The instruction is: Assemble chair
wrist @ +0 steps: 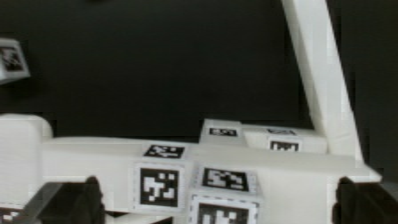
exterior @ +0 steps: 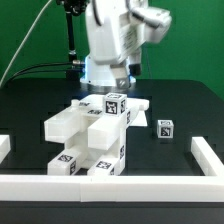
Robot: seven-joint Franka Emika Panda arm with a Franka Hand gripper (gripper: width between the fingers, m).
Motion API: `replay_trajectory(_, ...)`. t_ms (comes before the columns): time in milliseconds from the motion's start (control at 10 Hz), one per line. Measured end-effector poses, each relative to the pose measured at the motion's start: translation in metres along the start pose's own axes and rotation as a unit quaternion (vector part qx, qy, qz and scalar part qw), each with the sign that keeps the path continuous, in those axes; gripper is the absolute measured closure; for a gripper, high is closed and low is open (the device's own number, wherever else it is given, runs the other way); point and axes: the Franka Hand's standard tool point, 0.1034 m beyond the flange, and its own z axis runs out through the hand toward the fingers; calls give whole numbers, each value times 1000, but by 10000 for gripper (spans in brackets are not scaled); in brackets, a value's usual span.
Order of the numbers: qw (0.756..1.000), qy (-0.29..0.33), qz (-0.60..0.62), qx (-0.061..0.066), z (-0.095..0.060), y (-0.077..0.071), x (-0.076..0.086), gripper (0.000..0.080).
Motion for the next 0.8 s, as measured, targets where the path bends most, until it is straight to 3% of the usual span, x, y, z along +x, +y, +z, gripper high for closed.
replay_trajectory(500, 1000, 1, -4, -3, 3, 2, -3, 150)
replay_trajectory(600, 1000, -1, -14, -4, 3, 6, -12, 150)
replay_trajectory(800, 999, -7, -38, -12, 2, 37, -44, 150)
